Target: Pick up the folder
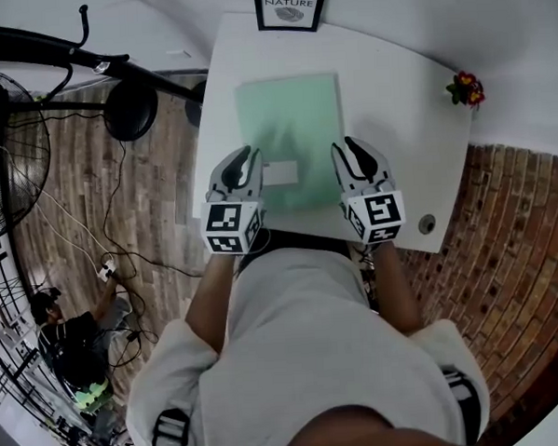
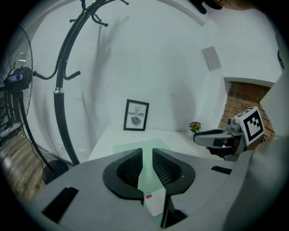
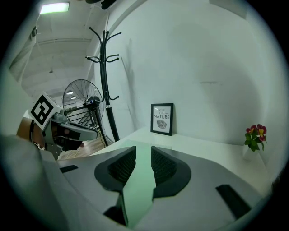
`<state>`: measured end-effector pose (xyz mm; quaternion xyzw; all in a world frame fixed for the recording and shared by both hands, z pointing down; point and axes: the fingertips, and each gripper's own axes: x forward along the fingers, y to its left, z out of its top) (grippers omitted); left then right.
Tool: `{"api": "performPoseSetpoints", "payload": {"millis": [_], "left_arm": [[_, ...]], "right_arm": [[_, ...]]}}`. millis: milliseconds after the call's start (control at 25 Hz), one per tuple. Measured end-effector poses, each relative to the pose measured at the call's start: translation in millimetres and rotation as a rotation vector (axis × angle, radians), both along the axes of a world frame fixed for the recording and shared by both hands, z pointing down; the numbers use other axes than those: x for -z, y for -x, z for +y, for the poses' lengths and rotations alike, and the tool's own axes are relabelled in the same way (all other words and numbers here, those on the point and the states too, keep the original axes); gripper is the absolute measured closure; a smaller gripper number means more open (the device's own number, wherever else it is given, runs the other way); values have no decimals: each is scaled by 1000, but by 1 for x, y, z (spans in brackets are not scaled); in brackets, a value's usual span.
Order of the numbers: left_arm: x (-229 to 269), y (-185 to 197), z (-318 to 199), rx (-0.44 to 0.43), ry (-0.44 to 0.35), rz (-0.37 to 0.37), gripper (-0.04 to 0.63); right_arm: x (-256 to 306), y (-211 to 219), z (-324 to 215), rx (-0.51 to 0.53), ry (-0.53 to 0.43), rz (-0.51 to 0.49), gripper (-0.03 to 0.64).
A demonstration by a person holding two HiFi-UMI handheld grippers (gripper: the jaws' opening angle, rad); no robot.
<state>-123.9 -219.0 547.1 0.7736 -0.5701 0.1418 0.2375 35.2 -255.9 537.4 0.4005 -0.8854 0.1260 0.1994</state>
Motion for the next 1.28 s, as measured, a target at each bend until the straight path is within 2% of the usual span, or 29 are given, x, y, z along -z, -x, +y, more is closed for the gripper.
{"api": "performPoseSetpoints", "payload": {"millis": [680, 1040, 1280], "left_arm": [[-62, -2, -5, 9, 175, -34, 528], [-82, 8, -4, 56, 237, -42, 528], [-92, 14, -1, 98, 273, -3, 528]], "right_arm": [[-59, -15, -15, 14, 120, 64, 503], [-84, -16, -15, 28, 177, 89, 488], [-95, -17, -13, 31, 208, 100, 479]]}}
